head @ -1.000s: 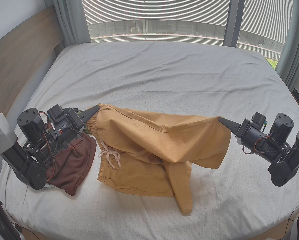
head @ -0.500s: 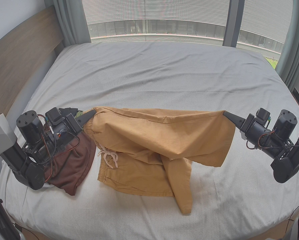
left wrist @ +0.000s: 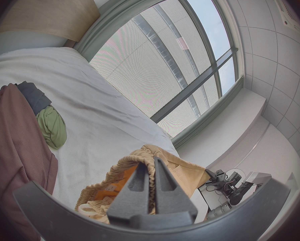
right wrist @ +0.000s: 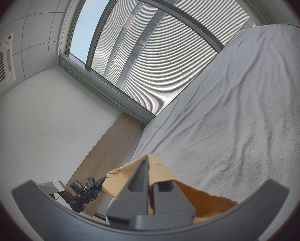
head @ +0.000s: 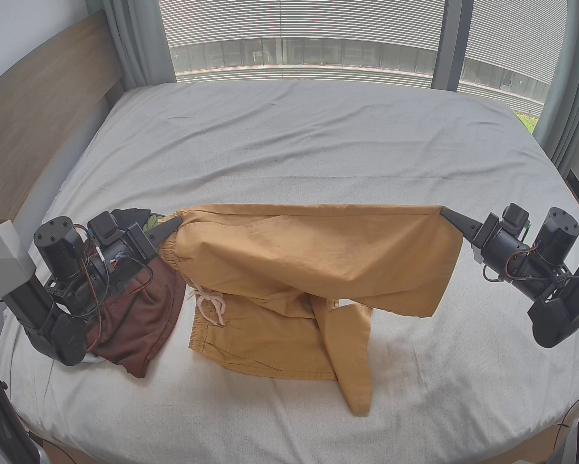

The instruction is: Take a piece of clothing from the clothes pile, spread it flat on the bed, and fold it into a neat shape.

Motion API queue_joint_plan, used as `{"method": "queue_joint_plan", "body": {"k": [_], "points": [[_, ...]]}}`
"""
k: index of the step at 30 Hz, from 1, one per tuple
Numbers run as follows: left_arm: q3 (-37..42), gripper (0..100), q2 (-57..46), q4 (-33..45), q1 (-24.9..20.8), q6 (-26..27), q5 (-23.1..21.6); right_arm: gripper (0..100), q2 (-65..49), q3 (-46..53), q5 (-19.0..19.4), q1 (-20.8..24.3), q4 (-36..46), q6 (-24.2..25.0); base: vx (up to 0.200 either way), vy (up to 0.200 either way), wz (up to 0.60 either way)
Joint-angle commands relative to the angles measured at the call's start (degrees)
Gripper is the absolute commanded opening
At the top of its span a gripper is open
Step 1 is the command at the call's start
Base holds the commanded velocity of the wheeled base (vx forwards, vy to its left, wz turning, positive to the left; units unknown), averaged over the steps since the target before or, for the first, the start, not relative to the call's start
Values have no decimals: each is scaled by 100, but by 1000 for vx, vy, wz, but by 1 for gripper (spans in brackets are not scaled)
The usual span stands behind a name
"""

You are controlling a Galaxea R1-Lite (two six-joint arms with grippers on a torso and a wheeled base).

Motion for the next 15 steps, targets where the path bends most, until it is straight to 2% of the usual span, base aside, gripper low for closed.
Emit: {"method": "queue_joint_plan", "body": {"k": [1,7,15], "points": [[-14,0,63,13,14,42,1,0,27,-41,3,-52,-3,-2,0,0,0],[-23,0,134,13,76,165,1,0,27,-76,3,-140,-3,-2,0,0,0],[30,0,63,-14,58,165,71,0,211,-208,12,-34,-3,-20,0,0,0]]}}
